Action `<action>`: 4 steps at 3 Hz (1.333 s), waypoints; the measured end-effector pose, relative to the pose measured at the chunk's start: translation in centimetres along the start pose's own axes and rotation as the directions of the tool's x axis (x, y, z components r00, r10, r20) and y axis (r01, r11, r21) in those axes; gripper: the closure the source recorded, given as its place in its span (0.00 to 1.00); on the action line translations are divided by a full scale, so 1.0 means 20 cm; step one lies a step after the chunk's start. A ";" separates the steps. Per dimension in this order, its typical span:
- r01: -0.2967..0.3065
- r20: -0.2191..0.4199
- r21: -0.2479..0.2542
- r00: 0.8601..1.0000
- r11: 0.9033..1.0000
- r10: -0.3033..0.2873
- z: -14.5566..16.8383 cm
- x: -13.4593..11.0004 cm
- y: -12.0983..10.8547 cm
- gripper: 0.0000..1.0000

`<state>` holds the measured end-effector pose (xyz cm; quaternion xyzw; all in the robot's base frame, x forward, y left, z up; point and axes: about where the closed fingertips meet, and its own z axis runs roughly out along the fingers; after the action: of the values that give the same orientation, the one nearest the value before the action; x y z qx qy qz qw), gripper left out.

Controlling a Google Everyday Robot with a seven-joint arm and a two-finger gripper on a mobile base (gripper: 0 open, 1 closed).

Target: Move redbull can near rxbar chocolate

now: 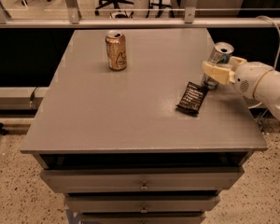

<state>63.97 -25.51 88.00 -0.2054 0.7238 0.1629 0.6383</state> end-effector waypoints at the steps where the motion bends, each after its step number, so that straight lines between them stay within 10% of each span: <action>1: 0.000 0.000 0.000 1.000 1.000 0.000 0.00 -0.01 0.00 0.77; 4: -0.031 -0.037 -0.026 0.999 0.999 0.030 0.06 0.02 0.07 0.07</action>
Offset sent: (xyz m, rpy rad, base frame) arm 0.0012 0.0253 -0.0200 0.0098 0.1420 -0.0014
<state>64.27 -23.79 87.44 -0.2055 0.7362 0.1784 0.6197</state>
